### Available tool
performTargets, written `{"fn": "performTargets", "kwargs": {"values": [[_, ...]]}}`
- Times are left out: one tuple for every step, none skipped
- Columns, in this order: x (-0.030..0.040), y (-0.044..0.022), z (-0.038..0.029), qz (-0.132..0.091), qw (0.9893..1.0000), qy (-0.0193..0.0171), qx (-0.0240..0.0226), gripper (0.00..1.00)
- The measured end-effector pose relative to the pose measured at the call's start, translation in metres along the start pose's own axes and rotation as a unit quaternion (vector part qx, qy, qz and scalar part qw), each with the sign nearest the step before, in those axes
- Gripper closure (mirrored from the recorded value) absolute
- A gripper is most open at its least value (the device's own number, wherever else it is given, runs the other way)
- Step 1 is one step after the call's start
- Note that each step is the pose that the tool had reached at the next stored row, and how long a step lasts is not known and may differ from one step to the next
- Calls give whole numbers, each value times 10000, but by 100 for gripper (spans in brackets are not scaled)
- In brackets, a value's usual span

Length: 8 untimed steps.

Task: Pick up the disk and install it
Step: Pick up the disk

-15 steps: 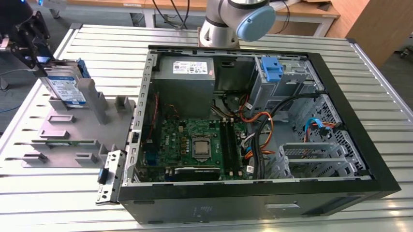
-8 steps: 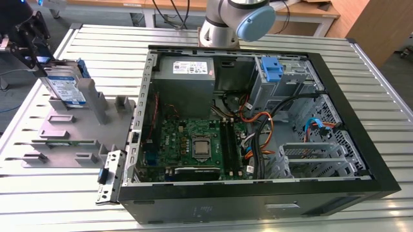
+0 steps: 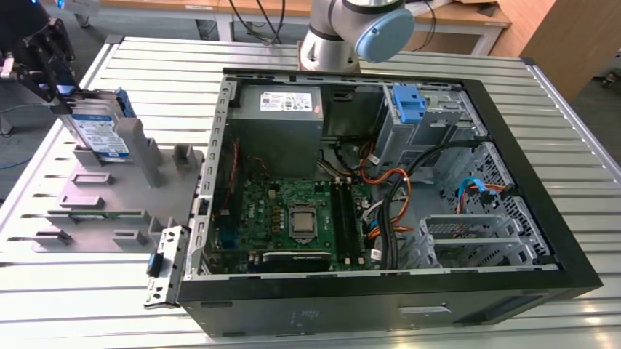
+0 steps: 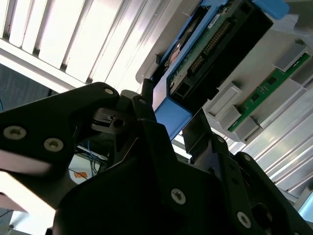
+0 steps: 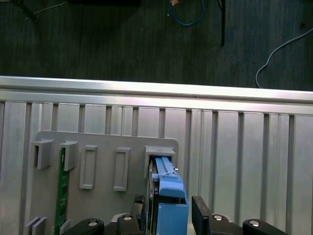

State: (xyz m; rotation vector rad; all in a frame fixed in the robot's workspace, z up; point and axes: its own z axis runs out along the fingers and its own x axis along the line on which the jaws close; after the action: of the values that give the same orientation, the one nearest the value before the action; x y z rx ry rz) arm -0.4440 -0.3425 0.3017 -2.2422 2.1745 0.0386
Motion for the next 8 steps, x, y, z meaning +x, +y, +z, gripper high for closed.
{"fn": "performTargets", "kwargs": {"values": [[0, 0, 0, 0, 10000, 0, 0, 50], [0, 0, 0, 0, 10000, 0, 0, 50], [0, 0, 0, 0, 10000, 0, 0, 50], [0, 0, 0, 1, 10000, 0, 0, 50], [3, 0, 0, 2, 10000, 0, 0, 50], [6, 0, 0, 2, 10000, 0, 0, 50], [6, 0, -1, 3, 10000, 0, 0, 50], [6, 0, 0, 3, 10000, 0, 0, 50]]}}
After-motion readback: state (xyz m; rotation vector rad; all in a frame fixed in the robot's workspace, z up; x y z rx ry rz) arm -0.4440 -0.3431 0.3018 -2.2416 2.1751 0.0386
